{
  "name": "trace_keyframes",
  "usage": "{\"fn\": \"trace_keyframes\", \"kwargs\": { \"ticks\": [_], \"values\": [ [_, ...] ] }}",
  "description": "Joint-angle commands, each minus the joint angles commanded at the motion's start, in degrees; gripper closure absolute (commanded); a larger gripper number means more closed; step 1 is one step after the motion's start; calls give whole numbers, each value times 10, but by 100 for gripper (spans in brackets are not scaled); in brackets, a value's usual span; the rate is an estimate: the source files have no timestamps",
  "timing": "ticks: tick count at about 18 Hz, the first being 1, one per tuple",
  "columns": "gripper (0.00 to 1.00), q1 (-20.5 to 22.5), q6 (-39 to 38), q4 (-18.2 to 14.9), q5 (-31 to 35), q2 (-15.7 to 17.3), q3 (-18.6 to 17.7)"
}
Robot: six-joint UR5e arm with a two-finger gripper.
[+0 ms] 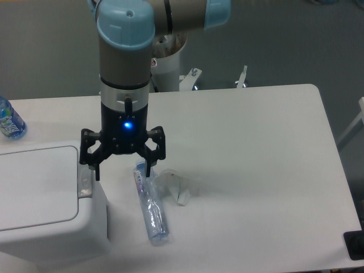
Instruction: Open the trash can
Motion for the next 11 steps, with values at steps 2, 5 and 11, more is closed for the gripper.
{"fn": "trace_keyframes", "kwargs": {
  "ticks": [2,5,11],
  "values": [
    [0,-1,0,0,0,-4,0],
    [0,-2,0,0,0,-4,-1],
    [0,-8,0,0,0,-8,-2]
  ]
}}
